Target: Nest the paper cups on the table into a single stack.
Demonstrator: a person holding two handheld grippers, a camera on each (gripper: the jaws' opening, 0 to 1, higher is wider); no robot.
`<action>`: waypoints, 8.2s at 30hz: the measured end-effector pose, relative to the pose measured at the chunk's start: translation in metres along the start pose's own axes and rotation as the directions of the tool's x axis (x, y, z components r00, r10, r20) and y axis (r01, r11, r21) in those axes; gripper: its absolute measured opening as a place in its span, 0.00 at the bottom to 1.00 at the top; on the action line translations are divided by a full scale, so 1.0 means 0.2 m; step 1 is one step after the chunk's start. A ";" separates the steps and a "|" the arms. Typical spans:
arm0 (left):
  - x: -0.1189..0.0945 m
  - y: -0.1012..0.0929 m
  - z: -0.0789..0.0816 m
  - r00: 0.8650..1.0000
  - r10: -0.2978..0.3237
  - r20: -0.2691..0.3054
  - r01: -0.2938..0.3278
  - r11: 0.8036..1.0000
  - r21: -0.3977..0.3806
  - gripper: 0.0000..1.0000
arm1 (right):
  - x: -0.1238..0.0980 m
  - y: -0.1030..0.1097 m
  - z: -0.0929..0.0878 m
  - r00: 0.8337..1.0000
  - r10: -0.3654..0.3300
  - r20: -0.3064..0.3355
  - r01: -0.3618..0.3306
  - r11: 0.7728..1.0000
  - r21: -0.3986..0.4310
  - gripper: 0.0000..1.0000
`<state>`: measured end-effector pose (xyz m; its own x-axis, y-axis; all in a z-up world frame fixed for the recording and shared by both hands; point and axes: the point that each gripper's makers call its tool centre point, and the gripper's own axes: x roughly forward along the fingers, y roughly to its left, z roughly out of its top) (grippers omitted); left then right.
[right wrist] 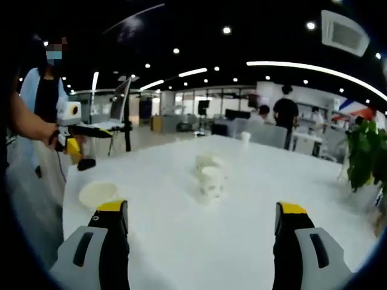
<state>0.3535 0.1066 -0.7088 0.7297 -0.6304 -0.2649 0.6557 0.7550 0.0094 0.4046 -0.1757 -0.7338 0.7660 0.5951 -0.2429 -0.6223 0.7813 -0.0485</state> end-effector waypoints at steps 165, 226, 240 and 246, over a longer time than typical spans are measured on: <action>-0.07 0.04 0.15 0.999 -0.048 0.024 0.051 0.989 -0.140 0.98 | 0.42 0.03 0.52 0.995 0.088 -0.051 -0.090 0.995 -0.052 0.39; 0.09 -0.13 0.66 0.967 -0.194 0.164 0.205 0.977 -0.051 0.93 | 0.28 0.49 0.57 0.964 0.254 -0.084 -0.257 0.966 -0.029 0.39; 0.13 -0.21 0.71 0.956 -0.242 0.166 0.248 0.969 -0.017 0.87 | 0.24 0.61 0.57 0.943 0.319 -0.096 -0.324 0.946 -0.032 0.39; 0.15 -0.25 0.72 0.952 -0.262 0.160 0.266 0.964 -0.001 0.84 | 0.23 0.65 0.57 0.938 0.333 -0.099 -0.338 0.940 -0.038 0.39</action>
<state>0.3700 0.0245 -0.5787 0.5533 -0.8269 -0.0998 0.8260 0.5602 -0.0626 0.3771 -0.0257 -0.6399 0.4949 0.7999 -0.3396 -0.8504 0.5261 -0.0001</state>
